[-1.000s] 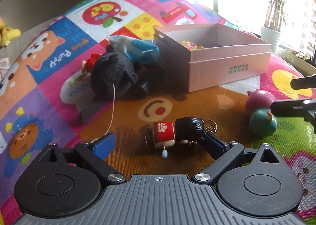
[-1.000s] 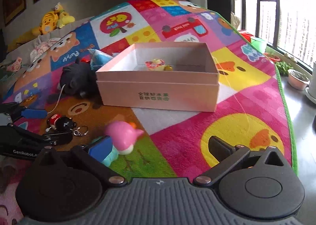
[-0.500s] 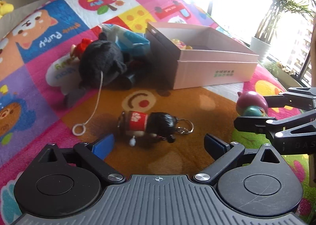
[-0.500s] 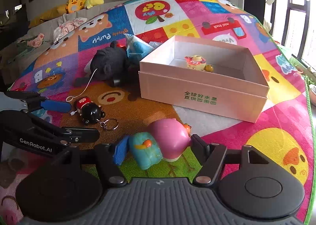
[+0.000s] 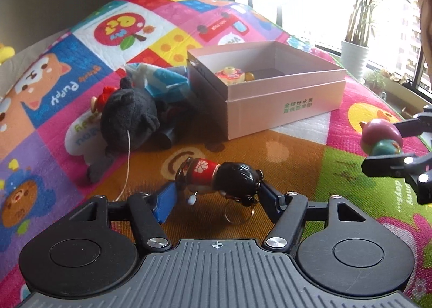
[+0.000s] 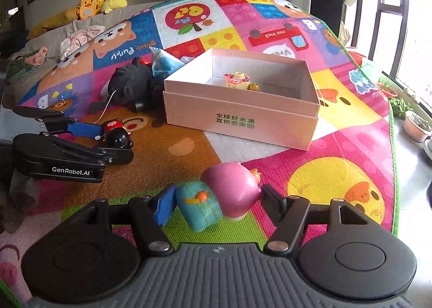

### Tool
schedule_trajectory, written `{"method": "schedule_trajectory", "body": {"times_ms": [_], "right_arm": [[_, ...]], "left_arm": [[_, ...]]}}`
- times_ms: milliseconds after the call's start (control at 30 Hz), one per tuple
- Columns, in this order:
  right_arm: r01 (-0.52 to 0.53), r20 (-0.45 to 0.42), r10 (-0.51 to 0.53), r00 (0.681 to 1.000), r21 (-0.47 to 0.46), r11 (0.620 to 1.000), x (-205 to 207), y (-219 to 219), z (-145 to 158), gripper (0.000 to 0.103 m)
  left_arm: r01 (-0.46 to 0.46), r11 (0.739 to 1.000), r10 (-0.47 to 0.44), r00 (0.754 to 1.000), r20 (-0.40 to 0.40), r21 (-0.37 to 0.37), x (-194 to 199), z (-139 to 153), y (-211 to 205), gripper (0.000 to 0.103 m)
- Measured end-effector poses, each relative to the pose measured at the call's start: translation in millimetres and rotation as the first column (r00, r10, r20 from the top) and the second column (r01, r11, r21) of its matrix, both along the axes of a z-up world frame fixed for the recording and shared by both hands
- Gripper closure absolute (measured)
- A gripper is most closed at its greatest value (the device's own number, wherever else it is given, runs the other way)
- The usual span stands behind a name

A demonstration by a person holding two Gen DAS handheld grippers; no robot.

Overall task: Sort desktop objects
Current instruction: 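Carry the doll and pig toy over the box and release both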

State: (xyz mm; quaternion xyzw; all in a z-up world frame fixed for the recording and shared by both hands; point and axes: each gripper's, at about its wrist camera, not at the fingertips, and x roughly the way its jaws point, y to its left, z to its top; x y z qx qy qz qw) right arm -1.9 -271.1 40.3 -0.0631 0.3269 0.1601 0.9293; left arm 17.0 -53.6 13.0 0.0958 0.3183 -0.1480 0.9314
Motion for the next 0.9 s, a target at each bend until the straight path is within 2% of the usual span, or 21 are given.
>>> {"method": "schedule_trajectory", "body": {"times_ms": [133,300,367,500,567,600,633,733,800,900], "right_arm": [[0.032,0.084,-0.031,0.996,-0.009,0.999,-5,-13,23,0.036],[0.093,0.248,-0.085,0.965,-0.023,0.995,16,-24,73,0.036],[0.101,0.276,-0.089,0.957,-0.03,0.994,38,-23,84,0.036],[0.122,0.27,-0.106,0.957,-0.043,0.992,98,-13,87,0.036],[0.101,0.277,-0.086,0.957,-0.039,0.994,121,-8,83,0.032],[0.091,0.28,-0.072,0.957,-0.055,0.994,131,-4,78,0.03],[0.093,0.282,-0.071,0.957,-0.067,0.993,137,-1,73,0.024],[0.082,0.261,-0.067,0.963,-0.049,0.995,136,0,62,0.024],[0.078,0.245,-0.067,0.967,-0.033,0.996,129,-1,54,0.024],[0.065,0.255,-0.047,0.966,-0.061,0.996,115,5,44,0.024]], "left_arm": [[0.067,0.997,-0.063,0.995,0.081,-0.048,-10,37,-3,0.032],[0.124,0.99,-0.106,0.964,0.243,-0.061,7,93,-23,0.032],[0.147,0.985,-0.12,0.962,0.245,-0.095,30,103,-33,0.032],[0.145,0.972,-0.111,0.977,0.183,-0.183,89,111,-53,0.03],[0.128,0.973,-0.098,0.983,0.155,-0.194,111,113,-55,0.009],[0.111,0.975,-0.082,0.985,0.153,-0.193,116,113,-51,0.007],[0.098,0.977,-0.068,0.985,0.159,-0.19,117,112,-45,0.007],[0.065,0.983,-0.037,0.986,0.166,-0.17,101,99,-18,0.006],[0.013,0.99,0.009,0.988,0.153,-0.141,87,80,5,0.006],[-0.049,0.996,0.058,0.99,0.125,-0.074,70,50,30,0.005]]}}
